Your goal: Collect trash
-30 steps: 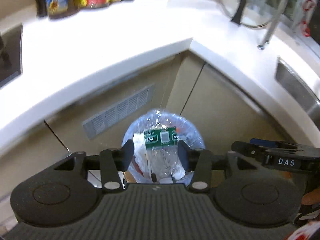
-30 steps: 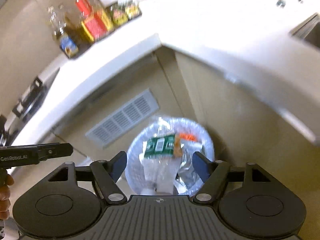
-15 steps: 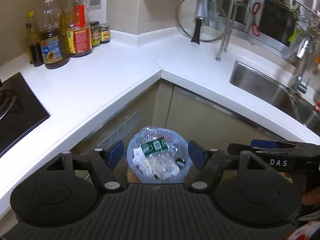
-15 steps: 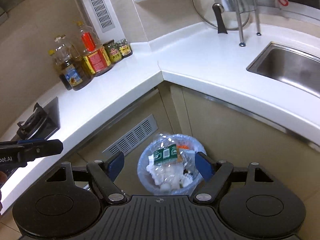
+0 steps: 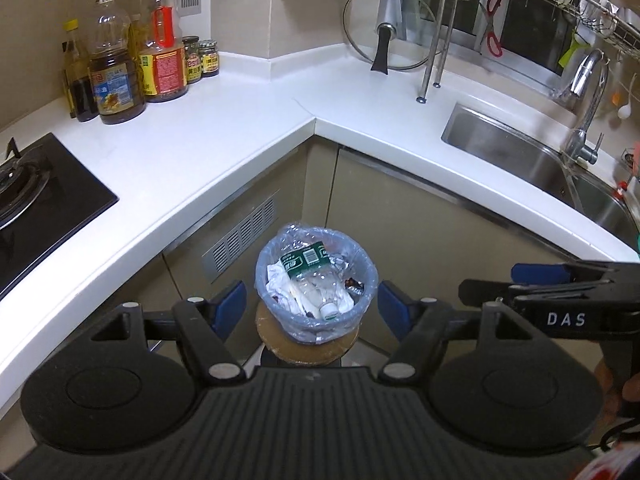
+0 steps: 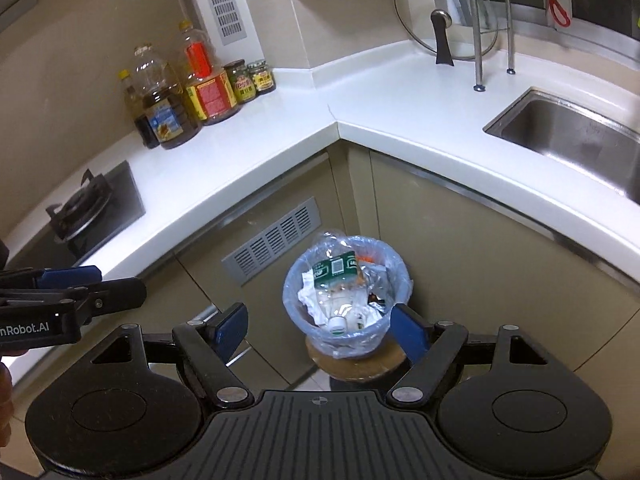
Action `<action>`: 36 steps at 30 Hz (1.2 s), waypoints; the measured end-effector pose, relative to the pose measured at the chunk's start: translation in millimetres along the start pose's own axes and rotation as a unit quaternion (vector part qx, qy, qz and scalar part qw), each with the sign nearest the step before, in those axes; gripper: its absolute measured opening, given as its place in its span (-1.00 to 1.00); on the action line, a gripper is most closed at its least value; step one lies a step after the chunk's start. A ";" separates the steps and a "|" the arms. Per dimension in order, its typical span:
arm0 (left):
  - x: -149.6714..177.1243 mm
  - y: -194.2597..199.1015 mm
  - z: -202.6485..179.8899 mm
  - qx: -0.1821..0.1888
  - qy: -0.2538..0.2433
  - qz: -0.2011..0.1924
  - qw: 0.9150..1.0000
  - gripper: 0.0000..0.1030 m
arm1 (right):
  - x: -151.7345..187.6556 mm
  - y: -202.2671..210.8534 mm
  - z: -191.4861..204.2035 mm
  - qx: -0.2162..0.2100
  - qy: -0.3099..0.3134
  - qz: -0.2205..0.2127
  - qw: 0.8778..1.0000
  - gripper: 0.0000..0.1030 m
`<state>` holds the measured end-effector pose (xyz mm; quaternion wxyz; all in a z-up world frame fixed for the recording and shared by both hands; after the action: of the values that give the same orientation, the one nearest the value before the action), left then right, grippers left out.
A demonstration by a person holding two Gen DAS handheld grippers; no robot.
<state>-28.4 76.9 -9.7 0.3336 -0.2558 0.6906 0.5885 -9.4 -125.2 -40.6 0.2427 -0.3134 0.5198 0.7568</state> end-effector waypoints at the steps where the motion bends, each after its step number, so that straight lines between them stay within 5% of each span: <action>1: 1.1 0.8 -1.1 -0.002 0.002 0.002 1.000 0.36 | 0.3 1.7 -0.3 0.000 0.003 0.001 1.000 0.52; 36: 7.9 2.3 -57.8 -0.017 0.013 0.022 1.000 0.37 | -1.1 33.0 -29.8 -0.021 0.030 0.010 0.999 0.52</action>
<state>-44.4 20.7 -9.3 0.3076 -0.2538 0.6899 0.6041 -24.9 -164.6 -26.7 0.2129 -0.3358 0.5140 0.7601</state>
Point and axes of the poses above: each gripper's, at about its wrist camera, not at the fingertips, and y roughly against the way its jaws point, z to its left, x to its underside, the point moved 6 cm from there along -y, roughly the way its jaws point, and after that the axes turned 4 degrees about -z, right-handed, at the moved point
